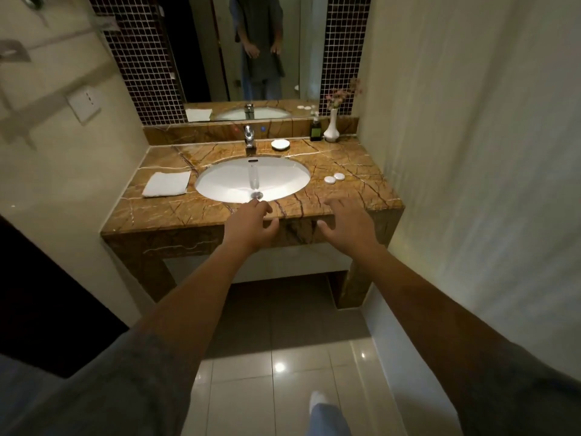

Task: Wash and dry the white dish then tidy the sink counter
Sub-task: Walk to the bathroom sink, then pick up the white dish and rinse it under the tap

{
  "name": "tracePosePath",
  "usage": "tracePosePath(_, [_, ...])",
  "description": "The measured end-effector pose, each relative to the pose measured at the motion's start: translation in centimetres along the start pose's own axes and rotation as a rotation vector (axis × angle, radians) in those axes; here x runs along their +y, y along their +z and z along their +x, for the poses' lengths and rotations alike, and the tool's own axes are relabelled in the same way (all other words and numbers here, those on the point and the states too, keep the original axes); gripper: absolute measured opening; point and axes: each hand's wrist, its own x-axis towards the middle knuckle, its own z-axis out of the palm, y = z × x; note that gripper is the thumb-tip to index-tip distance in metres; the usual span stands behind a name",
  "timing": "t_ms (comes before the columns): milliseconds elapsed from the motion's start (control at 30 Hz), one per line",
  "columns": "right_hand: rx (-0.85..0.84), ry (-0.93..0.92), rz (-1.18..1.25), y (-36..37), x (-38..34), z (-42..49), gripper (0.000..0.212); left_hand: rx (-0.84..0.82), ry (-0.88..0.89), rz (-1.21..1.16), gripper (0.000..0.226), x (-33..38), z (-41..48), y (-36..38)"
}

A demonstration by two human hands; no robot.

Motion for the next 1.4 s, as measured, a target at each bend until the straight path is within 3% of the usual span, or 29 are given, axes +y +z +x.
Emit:
tracePosePath(433, [-0.115, -0.035, 0.022, 4.6, 5.1, 16.3, 0.055, 0.026, -0.122, 0.025, 0.035, -2.7, 15.6, 4.7])
tracePosePath(833, [-0.158, -0.082, 0.078, 11.5, 3.1, 27.5, 0.054, 0.010, -0.144, 0.019, 0.035, -10.1, 25.7, 7.5])
tracePosePath(1400, [-0.215, 0.036, 0.032, 19.8, -0.1, 41.0, 0.054, -0.093, -0.098, -0.045, 0.037, -21.0, 39.8, 10.7])
